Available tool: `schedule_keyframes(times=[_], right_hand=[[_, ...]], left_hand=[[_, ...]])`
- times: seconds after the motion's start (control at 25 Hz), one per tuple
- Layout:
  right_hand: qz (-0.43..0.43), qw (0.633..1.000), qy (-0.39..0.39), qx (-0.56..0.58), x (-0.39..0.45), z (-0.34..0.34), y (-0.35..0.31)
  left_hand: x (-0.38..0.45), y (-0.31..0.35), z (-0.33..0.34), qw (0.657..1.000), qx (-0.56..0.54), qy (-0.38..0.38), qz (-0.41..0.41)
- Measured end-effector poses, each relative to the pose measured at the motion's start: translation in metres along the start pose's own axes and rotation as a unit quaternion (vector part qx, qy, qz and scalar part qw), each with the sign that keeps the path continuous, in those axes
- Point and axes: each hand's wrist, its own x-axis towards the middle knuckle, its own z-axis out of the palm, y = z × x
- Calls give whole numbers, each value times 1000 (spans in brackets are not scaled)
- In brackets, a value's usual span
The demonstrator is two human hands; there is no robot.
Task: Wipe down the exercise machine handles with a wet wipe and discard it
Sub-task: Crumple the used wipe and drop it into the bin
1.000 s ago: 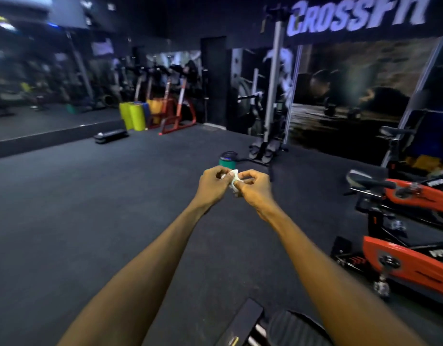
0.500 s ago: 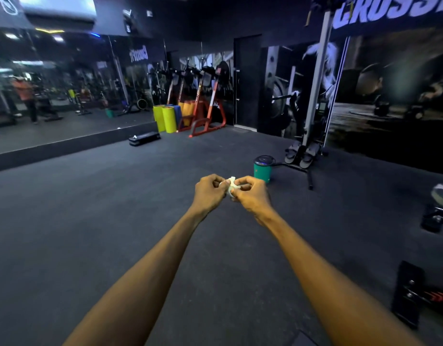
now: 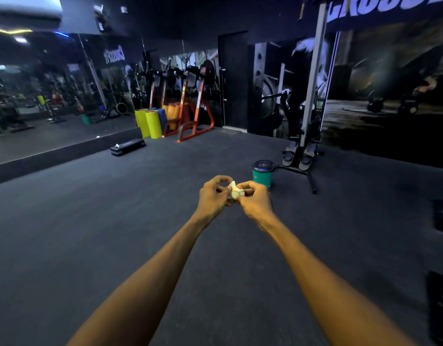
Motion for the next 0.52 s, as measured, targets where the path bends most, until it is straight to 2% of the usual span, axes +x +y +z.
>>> schedule_keyframes(times=[0.24,0.52], right_hand=[[25,998,53,22,154,31,35],[57,997,56,3,362,55,62]], left_hand=[[160,-50,17,998,-3,-46,-34],[371,-93,47,997,41,-65,-25]])
